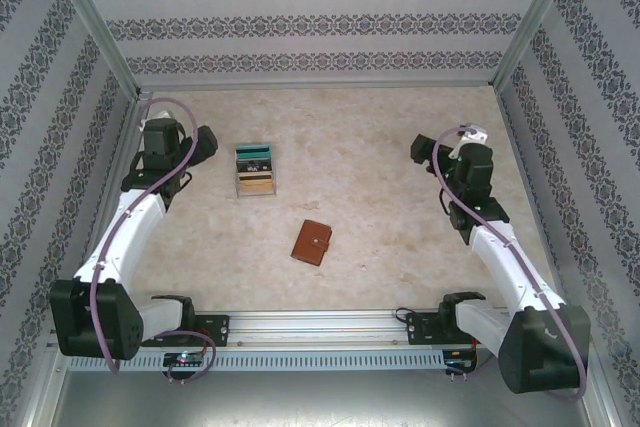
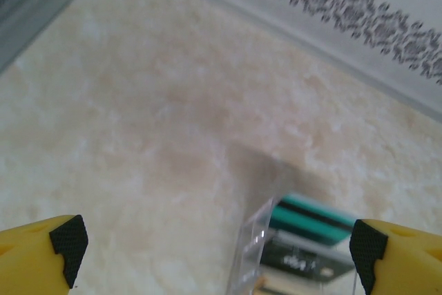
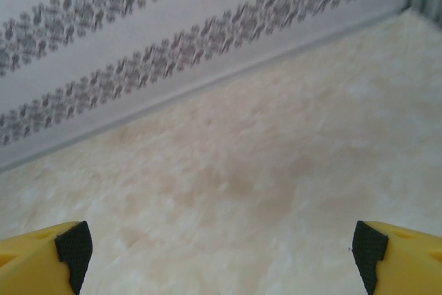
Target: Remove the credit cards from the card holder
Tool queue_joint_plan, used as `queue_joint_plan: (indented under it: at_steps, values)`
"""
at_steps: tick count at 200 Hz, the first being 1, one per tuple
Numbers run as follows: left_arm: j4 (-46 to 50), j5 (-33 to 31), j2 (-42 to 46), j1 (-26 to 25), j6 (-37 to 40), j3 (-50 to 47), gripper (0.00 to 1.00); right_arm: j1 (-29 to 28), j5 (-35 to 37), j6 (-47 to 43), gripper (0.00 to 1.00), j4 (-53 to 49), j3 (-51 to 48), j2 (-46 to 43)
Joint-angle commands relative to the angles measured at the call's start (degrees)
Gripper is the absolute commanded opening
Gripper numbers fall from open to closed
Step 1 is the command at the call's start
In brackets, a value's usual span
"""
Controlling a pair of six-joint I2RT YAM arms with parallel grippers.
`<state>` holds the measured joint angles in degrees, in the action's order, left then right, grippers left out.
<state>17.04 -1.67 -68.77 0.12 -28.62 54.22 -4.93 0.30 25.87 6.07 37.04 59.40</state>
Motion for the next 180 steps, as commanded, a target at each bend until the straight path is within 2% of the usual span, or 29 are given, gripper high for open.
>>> queue_joint_plan:
  at_steps: [1, 41, 70, 80, 84, 110, 123, 139, 180]
  values:
    - [9.0, 3.2, 2.8, 0.1, -5.4, -0.8, 1.00, -5.3, 0.0, 3.7, 0.98, -8.6, 1.9, -0.4]
    - [10.4, 12.0, 3.6, -1.8, -4.1, -3.5, 0.95, -16.8, 1.8, 4.8, 0.98, -14.1, 5.2, 2.6]
    - [9.6, 18.1, 2.4, -3.9, -4.4, -7.3, 0.94, -30.1, 11.4, 4.0, 0.98, -22.6, 9.7, 6.0]
    - [8.4, 20.0, 2.7, -4.8, -5.3, -9.1, 0.95, -34.2, 14.7, 6.0, 0.98, -25.0, 10.8, 7.3]
    - [7.9, 20.9, 2.8, -5.1, -5.5, -9.8, 1.00, -35.8, 15.7, 7.0, 0.98, -26.1, 11.3, 7.8]
    - [7.3, 23.0, 3.5, -6.3, -4.8, -11.7, 0.99, -44.2, 19.8, 14.7, 0.98, -32.9, 15.3, 13.9]
    - [6.2, 24.6, 3.5, -6.5, -5.3, -12.3, 0.99, -47.8, 20.6, 17.9, 0.91, -35.8, 18.1, 17.9]
    - [5.9, 25.6, 3.2, -6.9, -5.5, -12.3, 0.99, -50.9, 19.4, 21.0, 0.77, -38.1, 21.5, 23.2]
    - [7.3, 24.7, 3.8, -7.2, -5.7, -11.7, 0.99, -55.1, 17.6, 26.0, 0.46, -41.9, 29.0, 35.2]
